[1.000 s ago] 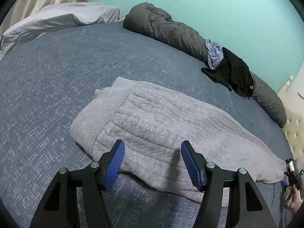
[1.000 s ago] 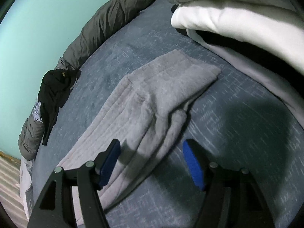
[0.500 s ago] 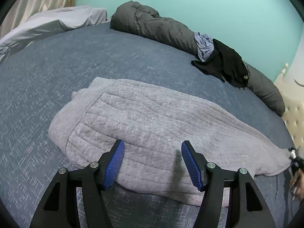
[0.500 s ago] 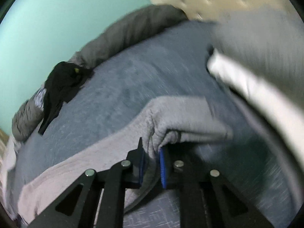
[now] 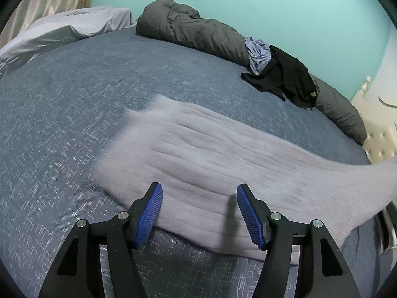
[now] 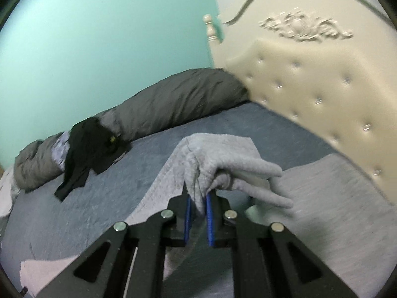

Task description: Fold clothes

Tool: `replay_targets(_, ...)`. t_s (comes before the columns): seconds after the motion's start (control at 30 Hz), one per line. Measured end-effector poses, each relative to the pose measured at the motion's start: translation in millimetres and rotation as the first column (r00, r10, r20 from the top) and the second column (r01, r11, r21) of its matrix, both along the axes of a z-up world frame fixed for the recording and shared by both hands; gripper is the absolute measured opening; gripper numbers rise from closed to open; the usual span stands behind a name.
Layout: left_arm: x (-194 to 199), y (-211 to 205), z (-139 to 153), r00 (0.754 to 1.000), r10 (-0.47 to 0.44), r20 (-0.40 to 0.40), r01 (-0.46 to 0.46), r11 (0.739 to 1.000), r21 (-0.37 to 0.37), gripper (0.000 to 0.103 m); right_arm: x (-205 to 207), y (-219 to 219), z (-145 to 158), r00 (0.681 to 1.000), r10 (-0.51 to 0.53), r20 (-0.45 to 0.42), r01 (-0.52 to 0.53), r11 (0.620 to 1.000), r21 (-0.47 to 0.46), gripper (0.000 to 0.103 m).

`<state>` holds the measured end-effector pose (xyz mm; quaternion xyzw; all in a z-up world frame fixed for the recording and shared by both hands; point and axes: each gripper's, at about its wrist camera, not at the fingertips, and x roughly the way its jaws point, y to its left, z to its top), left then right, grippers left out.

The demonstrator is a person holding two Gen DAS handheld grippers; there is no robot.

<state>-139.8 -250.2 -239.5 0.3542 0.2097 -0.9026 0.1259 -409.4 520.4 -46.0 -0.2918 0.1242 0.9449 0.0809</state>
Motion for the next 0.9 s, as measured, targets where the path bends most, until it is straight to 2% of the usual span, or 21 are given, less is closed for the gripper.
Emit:
replay_targets(0.23, 0.0, -2.2, -3.8, 1.000, 0.001, 0.004, -0.001, 1.000, 0.016, 0.066, 8.9, 22.6, 21.8, 1.000, -0.024, 0.015, 0.023, 0.997, 0.070, 0.009)
replay_targets(0.43, -1.4, -1.4, -2.7, 1.000, -0.004, 0.005, 0.004, 1.000, 0.000, 0.066, 9.1, -24.6, 21.1, 0.995, 0.083, 0.046, -0.089, 0.986, 0.141, 0.010)
replay_targets(0.7, 2.4, -6.2, -5.5, 1.000, -0.001, 0.022, 0.002, 0.999, -0.034, 0.067, 2.3, -116.8, 17.1, 0.967, 0.248, 0.056, -0.253, 0.958, 0.137, 0.010)
replay_targets(0.9, 6.1, -9.8, -5.9, 1.000, -0.013, 0.022, 0.014, 1.000, -0.016, 0.069, 2.6, -165.0, 20.0, 0.950, 0.306, 0.068, -0.313, 0.936, 0.158, 0.010)
